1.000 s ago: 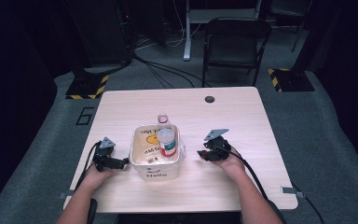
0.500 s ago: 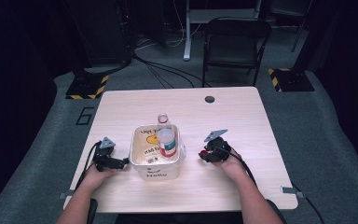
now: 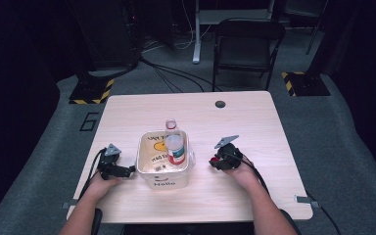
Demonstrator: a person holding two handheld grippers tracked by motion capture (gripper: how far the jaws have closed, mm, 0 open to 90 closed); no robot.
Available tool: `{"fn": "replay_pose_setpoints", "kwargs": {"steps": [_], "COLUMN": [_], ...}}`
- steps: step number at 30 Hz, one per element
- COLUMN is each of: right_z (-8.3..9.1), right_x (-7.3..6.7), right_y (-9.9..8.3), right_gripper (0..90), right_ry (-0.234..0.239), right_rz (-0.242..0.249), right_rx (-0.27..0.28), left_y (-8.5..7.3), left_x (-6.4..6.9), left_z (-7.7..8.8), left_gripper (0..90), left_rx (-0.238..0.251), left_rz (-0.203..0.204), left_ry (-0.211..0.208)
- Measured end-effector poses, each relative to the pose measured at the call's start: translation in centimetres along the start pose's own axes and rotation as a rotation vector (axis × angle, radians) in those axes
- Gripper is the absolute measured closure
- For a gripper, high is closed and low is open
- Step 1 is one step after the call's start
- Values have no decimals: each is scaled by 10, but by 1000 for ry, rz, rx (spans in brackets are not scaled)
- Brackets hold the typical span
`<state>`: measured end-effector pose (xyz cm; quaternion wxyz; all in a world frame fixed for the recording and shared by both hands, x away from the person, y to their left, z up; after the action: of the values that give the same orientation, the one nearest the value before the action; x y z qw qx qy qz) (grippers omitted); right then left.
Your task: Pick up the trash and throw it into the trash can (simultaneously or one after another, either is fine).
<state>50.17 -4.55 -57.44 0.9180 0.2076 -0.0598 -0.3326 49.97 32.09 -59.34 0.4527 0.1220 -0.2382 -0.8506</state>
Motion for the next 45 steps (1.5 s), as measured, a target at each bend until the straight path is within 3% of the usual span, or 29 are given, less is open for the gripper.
{"fn": "replay_pose_setpoints", "kwargs": {"steps": [17,31,39,45], "right_z": [8,38,43,55], "right_x": [-2,-8,-13,-15], "right_y": [4,16,23,33], "right_gripper": [578,578,578,579], "right_ry": [0,3,22,30], "right_rz": [-5,-13,5,15], "right_rx": [18,112,104,137], "left_y": [0,-1,0,0], "left_x": [0,0,0,0], "left_z": [0,0,0,0], "left_gripper": [0,0,0,0], "left_rx": [1,-8,-1,0], "left_rz": [2,-6,-5,-3], "left_ry": [-1,-1,2,1]}}
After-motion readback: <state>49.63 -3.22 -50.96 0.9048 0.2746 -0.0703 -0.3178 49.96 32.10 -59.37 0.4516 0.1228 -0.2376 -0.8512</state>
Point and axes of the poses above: each handheld gripper's, and its own axes: z roughly backward along the jaws, y roughly out of its top, x roughly to its right, the point moved 9 cm from there along -z, roughly forward along the jaws, and after that the axes turned 15 degrees about -x, right-handed, at the moved point
